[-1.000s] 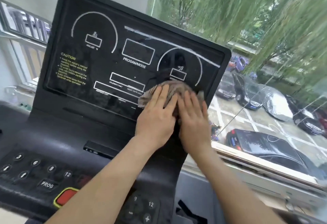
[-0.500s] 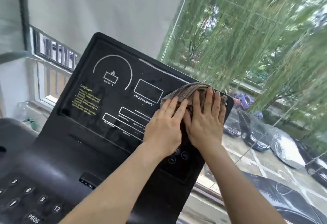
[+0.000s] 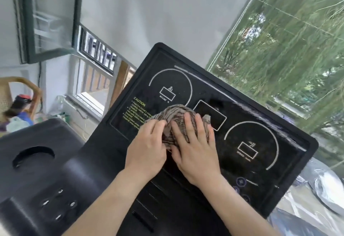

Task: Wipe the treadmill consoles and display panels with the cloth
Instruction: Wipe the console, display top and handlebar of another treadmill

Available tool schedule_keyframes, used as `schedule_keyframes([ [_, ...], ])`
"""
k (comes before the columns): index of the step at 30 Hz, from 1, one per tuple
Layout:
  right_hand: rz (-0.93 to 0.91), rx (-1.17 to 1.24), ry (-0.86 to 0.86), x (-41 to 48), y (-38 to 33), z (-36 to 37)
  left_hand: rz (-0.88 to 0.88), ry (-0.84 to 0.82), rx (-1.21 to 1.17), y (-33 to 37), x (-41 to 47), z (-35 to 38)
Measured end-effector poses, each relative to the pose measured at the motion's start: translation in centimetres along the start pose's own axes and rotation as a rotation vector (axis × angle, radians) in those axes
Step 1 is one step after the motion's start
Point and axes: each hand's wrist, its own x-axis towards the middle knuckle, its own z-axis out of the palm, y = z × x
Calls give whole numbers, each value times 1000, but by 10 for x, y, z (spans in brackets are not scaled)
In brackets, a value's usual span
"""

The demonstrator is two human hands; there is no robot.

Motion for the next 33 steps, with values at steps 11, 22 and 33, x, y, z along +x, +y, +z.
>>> schedule_keyframes([
  [11, 94, -3, 78, 150, -27, -36, -66, 85, -42, -52, 75, -37],
  [22, -370, 46, -140, 62, -119, 12, -458, 132, -122, -122, 4, -44],
  [33, 35, -123, 18, 237, -60, -65, -102, 126, -72, -66, 115, -75],
])
